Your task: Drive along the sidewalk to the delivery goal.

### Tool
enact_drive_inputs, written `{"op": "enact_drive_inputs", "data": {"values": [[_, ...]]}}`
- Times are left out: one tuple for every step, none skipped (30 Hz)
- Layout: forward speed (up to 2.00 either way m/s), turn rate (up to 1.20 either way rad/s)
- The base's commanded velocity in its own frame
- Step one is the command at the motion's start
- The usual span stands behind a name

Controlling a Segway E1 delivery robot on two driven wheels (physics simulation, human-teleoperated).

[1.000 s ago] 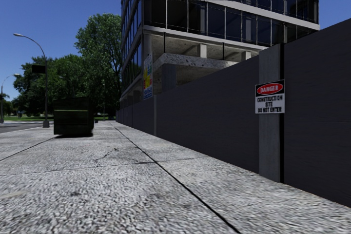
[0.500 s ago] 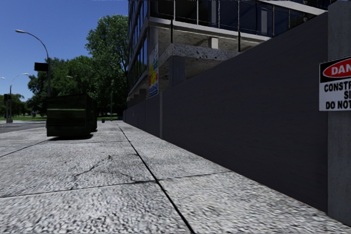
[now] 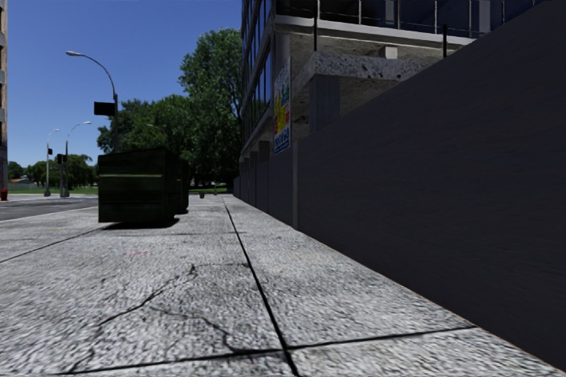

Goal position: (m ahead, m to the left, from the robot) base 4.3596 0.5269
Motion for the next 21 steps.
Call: {"op": "enact_drive_inputs", "data": {"values": [[1.71, 0.05], [1.71, 0.04], [1.71, 0.04], [1.71, 0.04], [1.71, 0.04], [1.71, 0.03], [1.71, 0.03], [1.71, 0.03], [1.71, 0.03], [1.71, 0.03], [1.71, 0.08], [1.71, 0.14], [1.71, 0.16], [1.71, 0.16], [1.71, 0.17], [1.71, 0.23], [1.71, 0.28], [1.71, 0.3], [1.71, 0.3], [1.71, 0.3], [1.71, 0.3]]}}
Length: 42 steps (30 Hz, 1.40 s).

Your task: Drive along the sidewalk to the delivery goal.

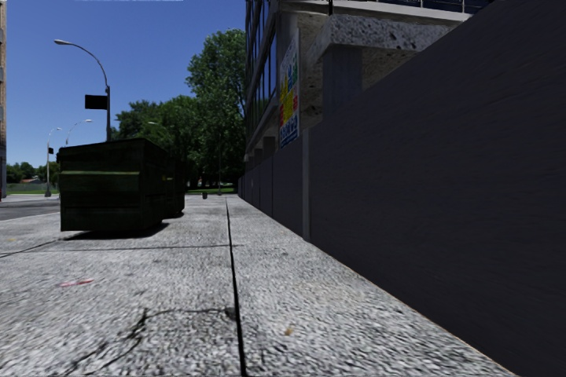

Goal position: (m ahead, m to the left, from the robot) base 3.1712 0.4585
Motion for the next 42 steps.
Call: {"op": "enact_drive_inputs", "data": {"values": [[1.71, 0.3], [1.71, 0.3], [1.71, 0.3], [1.71, 0.3], [1.71, 0.3], [1.71, 0.3], [1.71, 0.3], [1.71, 0.3], [1.71, 0.3], [1.71, 0.3], [1.71, 0.3], [1.71, 0.3], [1.71, 0.3], [1.71, 0.3], [1.71, 0.3], [1.71, 0.3], [1.71, 0.3], [1.71, 0.3], [1.71, 0.3], [1.71, 0.3], [1.71, 0.3], [1.71, 0.3], [1.71, 0.3], [1.71, 0.3], [1.71, 0.3], [1.71, 0.3], [1.71, 0.28], [1.71, 0.28], [1.71, 0.24], [1.71, 0.22], [1.71, 0.21], [1.71, 0.21], [1.71, 0.21], [1.71, 0.21], [1.71, 0.21], [1.71, 0.21], [1.71, 0.21], [1.71, 0.21], [1.71, 0.21], [1.71, 0.21], [1.71, 0.21], [1.71, 0.21]]}}
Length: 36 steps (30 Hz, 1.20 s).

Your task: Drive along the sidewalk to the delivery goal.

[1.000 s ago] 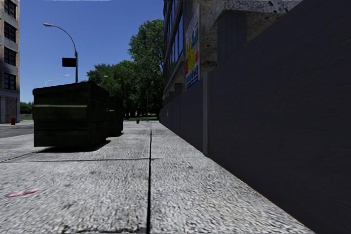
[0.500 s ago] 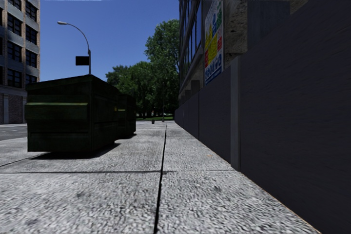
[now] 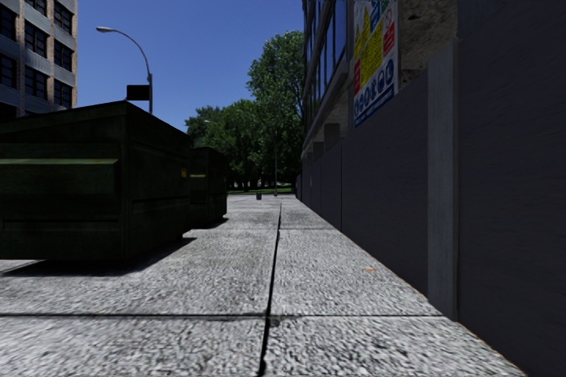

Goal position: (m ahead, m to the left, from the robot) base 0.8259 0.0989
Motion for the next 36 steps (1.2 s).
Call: {"op": "enact_drive_inputs", "data": {"values": [[1.7, 0.21], [1.7, 0.21], [1.7, 0.21], [1.68, 0.21], [1.65, 0.21], [1.58, 0.21], [1.42, 0.21], [1.42, 0.21], [1.34, 0.21], [1.32, 0.21], [1.32, 0.21], [1.31, 0.12], [1.31, 0.12], [1.29, 0.0], [1.16, 0.0], [0.0, 0.0], [0.0, 0.0], [0.0, 0.0], [0.0, 0.0], [0.0, 0.0], [0.0, 0.0], [0.0, 0.0], [0.0, 0.0], [0.0, 0.0], [0.0, 0.0], [0.0, 0.0], [0.0, 0.0], [0.0, 0.0], [0.0, 0.0], [0.0, 0.0], [0.0, 0.0], [0.0, 0.0], [0.0, 0.0], [0.0, 0.0], [0.0, 0.0], [0.0, 0.0]]}}
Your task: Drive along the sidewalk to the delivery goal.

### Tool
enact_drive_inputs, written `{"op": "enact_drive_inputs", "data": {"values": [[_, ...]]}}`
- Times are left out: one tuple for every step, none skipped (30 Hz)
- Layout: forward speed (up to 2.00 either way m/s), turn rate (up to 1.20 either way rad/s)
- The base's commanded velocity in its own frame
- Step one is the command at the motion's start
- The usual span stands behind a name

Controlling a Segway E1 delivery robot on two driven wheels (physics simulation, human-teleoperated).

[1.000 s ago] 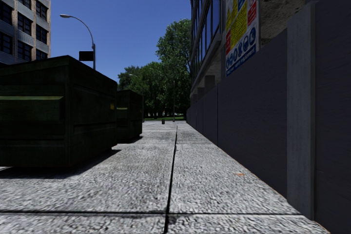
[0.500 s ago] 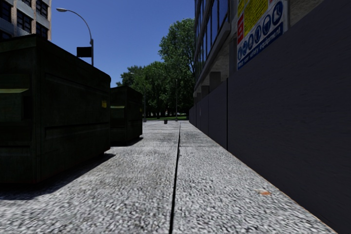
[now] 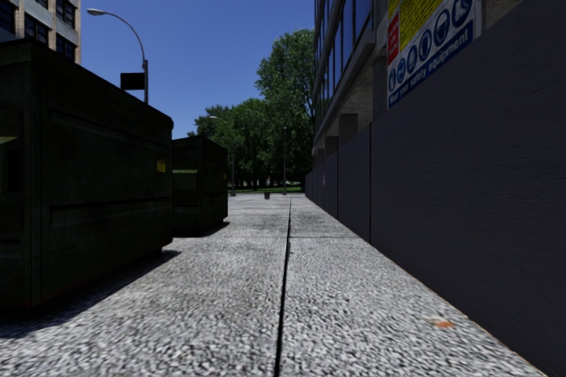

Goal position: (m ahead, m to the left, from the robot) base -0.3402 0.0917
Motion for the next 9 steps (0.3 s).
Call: {"op": "enact_drive_inputs", "data": {"values": [[0.0, 0.0], [0.0, 0.0], [0.0, 0.0], [0.0, 0.0], [0.0, 0.0], [0.0, 0.0], [0.0, 0.0], [0.0, 0.0], [0.0, 0.0]]}}
